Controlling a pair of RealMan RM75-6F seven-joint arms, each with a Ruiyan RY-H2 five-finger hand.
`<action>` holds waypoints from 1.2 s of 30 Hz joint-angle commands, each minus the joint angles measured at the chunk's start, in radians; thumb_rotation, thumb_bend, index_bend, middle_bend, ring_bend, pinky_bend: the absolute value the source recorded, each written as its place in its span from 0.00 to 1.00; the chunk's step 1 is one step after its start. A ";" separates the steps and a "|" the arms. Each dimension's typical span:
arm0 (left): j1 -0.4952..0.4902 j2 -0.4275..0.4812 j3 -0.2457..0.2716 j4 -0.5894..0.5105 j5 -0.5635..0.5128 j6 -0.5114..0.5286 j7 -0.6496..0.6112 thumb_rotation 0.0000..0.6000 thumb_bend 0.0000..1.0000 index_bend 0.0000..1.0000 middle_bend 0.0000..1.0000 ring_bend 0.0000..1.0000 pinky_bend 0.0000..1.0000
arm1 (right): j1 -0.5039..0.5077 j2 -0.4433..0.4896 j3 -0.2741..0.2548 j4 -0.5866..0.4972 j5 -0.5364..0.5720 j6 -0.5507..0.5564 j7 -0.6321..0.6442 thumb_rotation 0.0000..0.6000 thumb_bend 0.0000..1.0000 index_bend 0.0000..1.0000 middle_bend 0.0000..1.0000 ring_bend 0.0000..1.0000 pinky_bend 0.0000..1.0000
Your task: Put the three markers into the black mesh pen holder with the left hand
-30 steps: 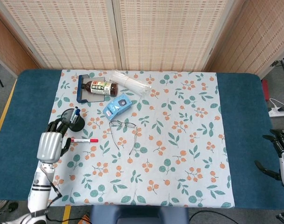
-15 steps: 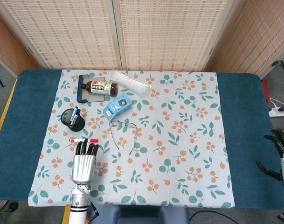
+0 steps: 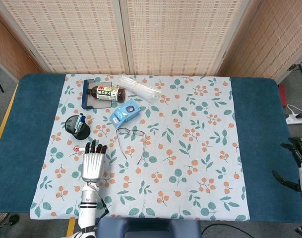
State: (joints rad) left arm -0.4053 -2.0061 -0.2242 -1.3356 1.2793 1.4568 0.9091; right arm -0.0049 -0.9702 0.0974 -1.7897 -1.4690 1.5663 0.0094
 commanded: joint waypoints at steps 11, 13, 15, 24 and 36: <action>-0.055 -0.038 -0.056 0.135 -0.085 -0.074 -0.037 1.00 0.40 0.35 0.32 0.14 0.19 | 0.004 -0.004 0.001 0.002 0.007 -0.007 -0.005 1.00 0.10 0.26 0.14 0.26 0.16; -0.063 -0.050 -0.058 0.173 -0.097 -0.088 -0.045 1.00 0.40 0.35 0.32 0.14 0.19 | 0.003 -0.004 0.001 0.003 0.007 -0.006 -0.003 1.00 0.10 0.26 0.14 0.26 0.16; -0.073 -0.059 -0.065 0.206 -0.108 -0.103 -0.056 1.00 0.40 0.35 0.32 0.15 0.19 | 0.003 -0.003 0.001 0.003 0.007 -0.006 -0.002 1.00 0.10 0.26 0.14 0.26 0.16; -0.119 -0.084 -0.105 0.326 -0.149 -0.162 -0.093 1.00 0.40 0.35 0.35 0.16 0.19 | 0.006 -0.004 0.003 0.006 0.016 -0.013 -0.003 1.00 0.10 0.26 0.14 0.26 0.16; -0.138 -0.111 -0.102 0.432 -0.171 -0.171 -0.132 1.00 0.40 0.41 0.49 0.20 0.21 | 0.005 -0.004 0.007 0.010 0.025 -0.014 0.000 1.00 0.10 0.27 0.14 0.26 0.16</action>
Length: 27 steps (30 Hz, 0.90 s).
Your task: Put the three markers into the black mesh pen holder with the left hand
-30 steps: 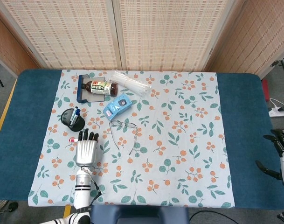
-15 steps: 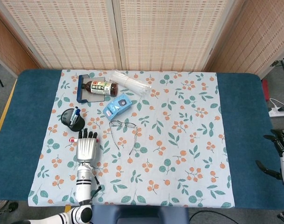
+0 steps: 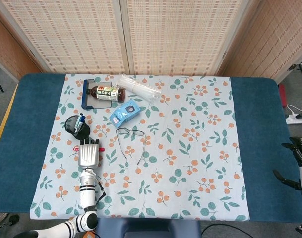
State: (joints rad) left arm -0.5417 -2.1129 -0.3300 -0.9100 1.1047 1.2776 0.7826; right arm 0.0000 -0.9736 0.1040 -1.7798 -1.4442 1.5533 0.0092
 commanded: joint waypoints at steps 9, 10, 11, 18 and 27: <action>0.001 0.000 0.015 0.004 0.016 0.038 -0.021 1.00 0.40 0.50 0.61 0.24 0.22 | -0.001 0.000 0.002 0.002 0.000 0.003 0.002 1.00 0.10 0.28 0.14 0.28 0.16; 0.003 0.002 0.018 0.001 0.017 0.040 -0.022 1.00 0.40 0.50 0.61 0.24 0.22 | -0.001 -0.001 0.002 0.002 0.001 0.004 0.000 1.00 0.10 0.28 0.14 0.28 0.16; 0.006 0.005 0.021 -0.006 0.018 0.043 -0.022 1.00 0.40 0.50 0.61 0.24 0.22 | -0.001 -0.002 0.002 0.002 0.000 0.004 -0.001 1.00 0.10 0.28 0.14 0.28 0.16; 0.093 0.223 0.036 -0.421 0.057 0.155 0.002 1.00 0.40 0.50 0.60 0.24 0.22 | -0.002 -0.001 0.004 0.004 -0.001 0.008 0.011 1.00 0.10 0.28 0.14 0.28 0.16; 0.181 0.901 -0.117 -1.226 -0.087 -0.187 -0.410 1.00 0.40 0.52 0.61 0.24 0.21 | 0.002 -0.004 -0.002 -0.004 -0.015 0.003 0.009 1.00 0.10 0.28 0.14 0.28 0.16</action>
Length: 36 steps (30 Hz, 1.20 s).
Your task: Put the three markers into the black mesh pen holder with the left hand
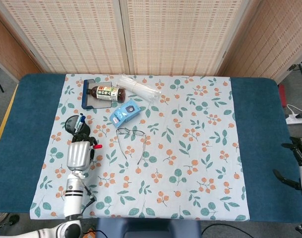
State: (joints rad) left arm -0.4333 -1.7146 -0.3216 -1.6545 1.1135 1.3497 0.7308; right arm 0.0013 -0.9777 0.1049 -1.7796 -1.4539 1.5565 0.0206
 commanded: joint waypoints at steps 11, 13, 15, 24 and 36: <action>-0.037 0.610 -0.322 -0.060 0.106 -0.721 -1.296 1.00 0.40 0.56 0.65 0.24 0.21 | -0.004 0.002 -0.004 -0.014 -0.013 0.011 -0.018 1.00 0.10 0.28 0.14 0.28 0.16; -0.058 0.575 -0.305 0.007 0.130 -0.732 -1.386 1.00 0.40 0.56 0.65 0.24 0.21 | -0.001 -0.001 -0.003 -0.011 -0.006 0.006 -0.024 1.00 0.10 0.28 0.14 0.28 0.16; -0.079 0.540 -0.290 0.071 0.140 -0.741 -1.460 1.00 0.40 0.56 0.65 0.24 0.21 | 0.001 -0.002 -0.003 -0.010 -0.002 0.001 -0.027 1.00 0.10 0.28 0.14 0.28 0.16; -0.173 0.444 -0.223 0.361 0.184 -0.755 -1.635 1.00 0.40 0.57 0.66 0.24 0.21 | 0.001 -0.005 0.003 -0.010 0.018 -0.001 -0.042 1.00 0.10 0.28 0.14 0.28 0.16; -0.224 0.373 -0.110 0.514 0.239 -0.736 -1.775 1.00 0.40 0.57 0.66 0.24 0.20 | 0.004 -0.013 0.006 -0.010 0.030 -0.007 -0.056 1.00 0.10 0.28 0.14 0.28 0.16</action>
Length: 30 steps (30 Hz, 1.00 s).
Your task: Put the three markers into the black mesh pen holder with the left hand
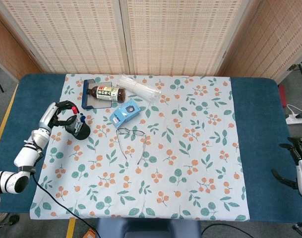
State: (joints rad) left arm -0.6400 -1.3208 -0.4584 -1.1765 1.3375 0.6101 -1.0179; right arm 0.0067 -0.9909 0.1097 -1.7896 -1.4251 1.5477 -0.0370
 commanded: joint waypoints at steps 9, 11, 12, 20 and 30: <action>-0.056 -0.017 0.097 0.091 0.059 0.020 -0.029 1.00 0.40 0.39 0.35 0.14 0.15 | 0.000 0.003 -0.002 -0.002 -0.003 -0.005 0.008 1.00 0.10 0.28 0.14 0.28 0.16; -0.063 -0.012 0.112 0.095 0.068 0.019 -0.028 1.00 0.40 0.32 0.22 0.06 0.11 | 0.000 0.003 -0.002 -0.002 -0.004 -0.004 0.008 1.00 0.10 0.28 0.14 0.28 0.16; -0.066 -0.005 0.123 0.092 0.079 0.022 -0.030 1.00 0.40 0.30 0.18 0.04 0.09 | 0.000 0.003 -0.002 -0.002 -0.003 -0.004 0.008 1.00 0.10 0.28 0.14 0.28 0.16; -0.037 0.070 0.174 -0.035 0.131 0.176 0.198 1.00 0.40 0.16 0.02 0.00 0.02 | 0.001 0.003 -0.003 -0.001 -0.005 -0.007 0.017 1.00 0.10 0.28 0.14 0.28 0.16; 0.328 0.189 0.352 -0.686 0.158 0.750 1.409 1.00 0.40 0.17 0.14 0.04 0.11 | 0.000 0.006 -0.005 -0.001 -0.021 -0.002 0.041 1.00 0.10 0.28 0.14 0.28 0.16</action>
State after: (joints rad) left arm -0.5505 -1.2008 -0.2368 -1.4861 1.4615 0.9881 -0.2562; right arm 0.0071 -0.9854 0.1054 -1.7901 -1.4435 1.5448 0.0021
